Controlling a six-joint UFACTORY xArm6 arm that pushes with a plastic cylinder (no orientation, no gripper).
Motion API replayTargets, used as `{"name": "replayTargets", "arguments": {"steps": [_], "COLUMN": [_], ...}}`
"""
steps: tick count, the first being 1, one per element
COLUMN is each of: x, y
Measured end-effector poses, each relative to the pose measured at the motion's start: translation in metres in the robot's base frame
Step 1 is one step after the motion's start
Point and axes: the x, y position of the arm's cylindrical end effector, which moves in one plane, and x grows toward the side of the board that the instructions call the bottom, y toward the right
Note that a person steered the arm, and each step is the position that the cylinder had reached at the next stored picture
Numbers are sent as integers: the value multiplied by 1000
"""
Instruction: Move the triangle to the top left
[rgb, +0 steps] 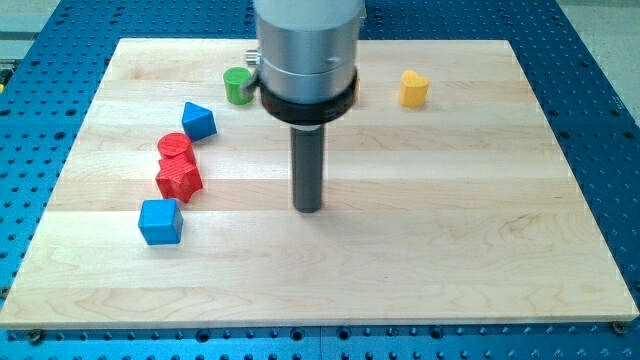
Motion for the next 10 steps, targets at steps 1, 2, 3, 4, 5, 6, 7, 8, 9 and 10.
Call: {"name": "replayTargets", "arguments": {"steps": [1,2,3,4,5,6,7,8,9,10], "x": [-41,-108,-145,-150,-146,-170,-220,-222,-216,-171], "y": [-62,-128,-181,-154,-135,-126,-146,-165,-172,-166]}}
